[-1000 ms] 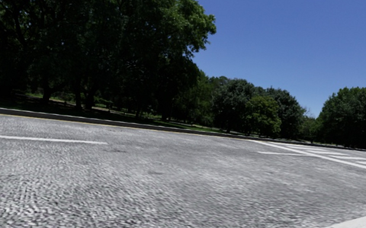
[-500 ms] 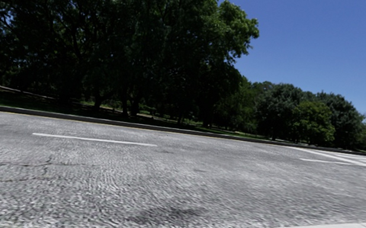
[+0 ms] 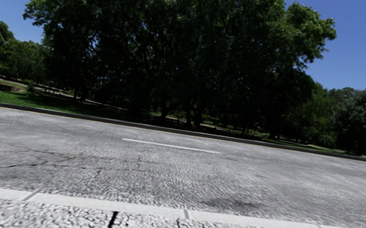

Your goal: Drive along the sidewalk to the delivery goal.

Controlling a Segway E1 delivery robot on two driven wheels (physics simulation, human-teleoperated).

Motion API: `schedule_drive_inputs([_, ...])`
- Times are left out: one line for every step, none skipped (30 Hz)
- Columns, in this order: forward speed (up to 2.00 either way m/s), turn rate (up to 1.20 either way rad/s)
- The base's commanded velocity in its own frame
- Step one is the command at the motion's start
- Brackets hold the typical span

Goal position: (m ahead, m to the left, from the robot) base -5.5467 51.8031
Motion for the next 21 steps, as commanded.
schedule_drive_inputs([-1.09, 0.80])
schedule_drive_inputs([-1.09, 0.80])
schedule_drive_inputs([-1.09, 0.80])
schedule_drive_inputs([-1.09, 0.80])
schedule_drive_inputs([-1.09, 0.84])
schedule_drive_inputs([-1.09, 0.88])
schedule_drive_inputs([-1.09, 0.89])
schedule_drive_inputs([-1.09, 0.89])
schedule_drive_inputs([-1.09, 0.89])
schedule_drive_inputs([-1.09, 0.89])
schedule_drive_inputs([-1.09, 0.90])
schedule_drive_inputs([-1.09, 0.91])
schedule_drive_inputs([-1.09, 0.91])
schedule_drive_inputs([-1.09, 0.91])
schedule_drive_inputs([-1.09, 0.91])
schedule_drive_inputs([-1.09, 0.91])
schedule_drive_inputs([-1.09, 0.91])
schedule_drive_inputs([-1.09, 0.91])
schedule_drive_inputs([-1.09, 0.91])
schedule_drive_inputs([-1.09, 0.92])
schedule_drive_inputs([-1.09, 0.92])
